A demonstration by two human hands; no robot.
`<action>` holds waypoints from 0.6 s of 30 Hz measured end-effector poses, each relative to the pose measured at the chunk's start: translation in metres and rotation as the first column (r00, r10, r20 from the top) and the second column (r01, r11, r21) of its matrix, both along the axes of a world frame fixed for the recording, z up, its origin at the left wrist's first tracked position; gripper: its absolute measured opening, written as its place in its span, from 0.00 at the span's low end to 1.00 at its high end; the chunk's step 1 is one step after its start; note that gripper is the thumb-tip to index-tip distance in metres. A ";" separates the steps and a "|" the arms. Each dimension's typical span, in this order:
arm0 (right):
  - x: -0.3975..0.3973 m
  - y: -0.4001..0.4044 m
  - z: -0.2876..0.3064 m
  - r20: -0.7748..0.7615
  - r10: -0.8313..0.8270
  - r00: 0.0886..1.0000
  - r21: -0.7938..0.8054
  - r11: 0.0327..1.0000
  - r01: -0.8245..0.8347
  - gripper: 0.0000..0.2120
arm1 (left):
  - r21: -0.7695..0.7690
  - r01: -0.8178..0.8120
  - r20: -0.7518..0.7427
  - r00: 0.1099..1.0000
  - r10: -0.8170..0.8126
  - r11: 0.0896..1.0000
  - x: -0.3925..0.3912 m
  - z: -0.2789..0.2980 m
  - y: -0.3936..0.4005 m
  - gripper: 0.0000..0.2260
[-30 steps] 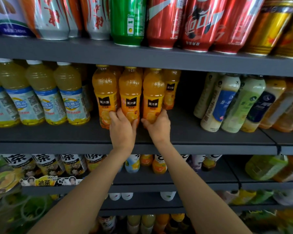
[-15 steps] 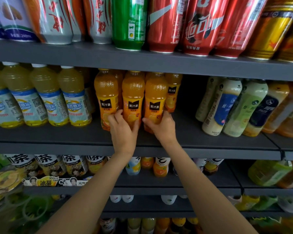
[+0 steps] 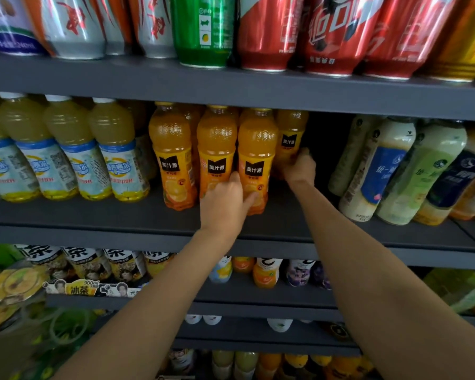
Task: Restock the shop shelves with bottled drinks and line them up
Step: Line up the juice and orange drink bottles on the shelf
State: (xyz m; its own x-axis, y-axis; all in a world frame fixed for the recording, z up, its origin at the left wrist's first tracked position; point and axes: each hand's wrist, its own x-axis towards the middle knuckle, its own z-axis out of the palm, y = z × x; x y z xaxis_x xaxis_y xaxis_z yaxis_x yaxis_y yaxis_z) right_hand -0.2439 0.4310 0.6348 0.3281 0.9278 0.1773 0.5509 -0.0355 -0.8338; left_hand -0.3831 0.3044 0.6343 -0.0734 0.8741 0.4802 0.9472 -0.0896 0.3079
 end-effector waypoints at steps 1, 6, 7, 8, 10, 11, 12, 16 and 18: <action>0.002 -0.005 -0.001 0.031 -0.012 0.999 0.012 1.000 0.012 0.22 | 0.000 0.011 0.022 1.000 -0.011 1.000 -0.001 0.002 0.002 0.17; 0.019 -0.044 -0.011 0.104 -0.118 0.988 0.101 0.989 0.108 0.23 | -0.021 0.057 0.099 0.994 -0.055 0.998 -0.003 0.000 0.008 0.16; 0.023 -0.051 -0.012 0.097 -0.134 0.986 0.104 0.987 0.124 0.24 | -0.018 0.064 0.103 0.993 -0.062 0.998 -0.003 -0.001 0.009 0.16; 0.027 -0.056 -0.012 0.093 -0.144 0.985 0.102 0.986 0.135 0.24 | -0.016 0.067 0.105 0.992 -0.065 0.998 -0.003 -0.002 0.009 0.16; 0.032 -0.066 -0.012 0.094 -0.132 0.987 0.095 0.988 0.123 0.23 | -0.022 0.074 0.120 0.990 -0.071 0.997 -0.003 -0.003 0.009 0.17; 0.033 -0.069 -0.012 0.094 -0.111 0.989 0.092 0.990 0.102 0.23 | -0.024 0.079 0.142 0.987 -0.075 0.997 -0.004 -0.003 0.010 0.16; 0.033 -0.072 -0.012 0.098 -0.089 0.991 0.090 0.993 0.080 0.23 | -0.030 0.089 0.176 0.981 -0.082 0.996 -0.005 -0.002 0.011 0.16; 0.026 -0.088 -0.011 0.141 0.000 0.990 0.095 0.995 -0.013 0.25 | -0.086 0.120 0.281 0.955 -0.091 0.989 -0.004 0.003 0.012 0.16; 0.020 -0.094 -0.011 0.157 0.030 0.987 0.099 0.994 -0.046 0.24 | -0.102 0.130 0.317 0.944 -0.092 0.986 -0.001 0.004 0.013 0.19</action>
